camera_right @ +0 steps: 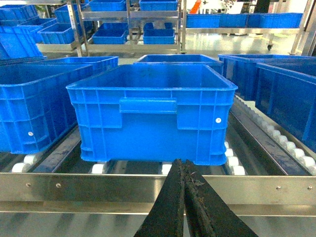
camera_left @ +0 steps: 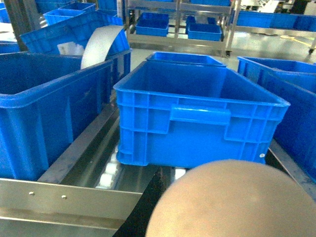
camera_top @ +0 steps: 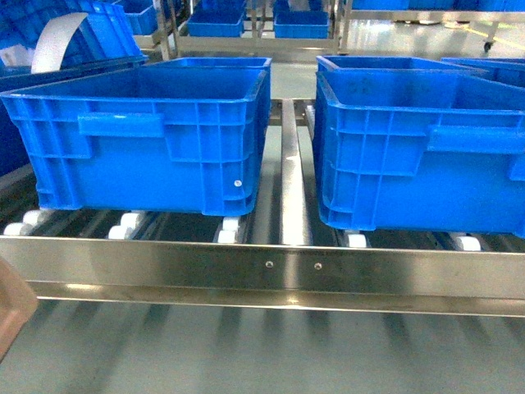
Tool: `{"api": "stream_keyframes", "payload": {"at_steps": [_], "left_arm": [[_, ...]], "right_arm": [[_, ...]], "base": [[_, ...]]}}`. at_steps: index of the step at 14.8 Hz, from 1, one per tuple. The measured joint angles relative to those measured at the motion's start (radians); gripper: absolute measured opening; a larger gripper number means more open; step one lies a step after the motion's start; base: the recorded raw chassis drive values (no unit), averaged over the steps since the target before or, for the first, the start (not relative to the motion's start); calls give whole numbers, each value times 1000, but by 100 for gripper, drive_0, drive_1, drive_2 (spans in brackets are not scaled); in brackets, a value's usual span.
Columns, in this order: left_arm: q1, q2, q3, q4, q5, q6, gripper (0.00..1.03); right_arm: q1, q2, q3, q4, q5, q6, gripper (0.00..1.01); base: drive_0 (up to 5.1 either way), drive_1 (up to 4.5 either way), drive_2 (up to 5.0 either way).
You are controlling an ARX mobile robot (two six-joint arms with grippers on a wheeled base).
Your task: Place part in tray to right shelf
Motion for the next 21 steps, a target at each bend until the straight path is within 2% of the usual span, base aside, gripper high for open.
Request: {"api": "stream_keyframes", "payload": {"at_steps": [5, 6, 7, 12, 14, 21], "left_arm": [[-6, -96, -64, -35, 14, -1, 12], [-5, -127, -79, -50, 12, -1, 12], [-5, -159, -93, -67, 13, 0, 12], [-5, -305, -137, -168, 14, 0, 12], [-5, -343, -159, -162, 13, 2, 12], [-5, -516, -159, -333, 13, 2, 12]], "right_arm": [[0, -52, 0, -52, 0, 0, 2], [0, -73, 0, -86, 0, 1, 2], [0, -179, 1, -235, -2, 0, 2], [0, -227, 1, -240, 0, 0, 2], [0, -227, 1, -238, 0, 0, 2], [0, -227, 1, -239, 0, 0, 2]], "base": [[0, 0, 0], [0, 0, 0], [0, 0, 0], [0, 0, 0], [0, 0, 0], [0, 0, 0]]}}
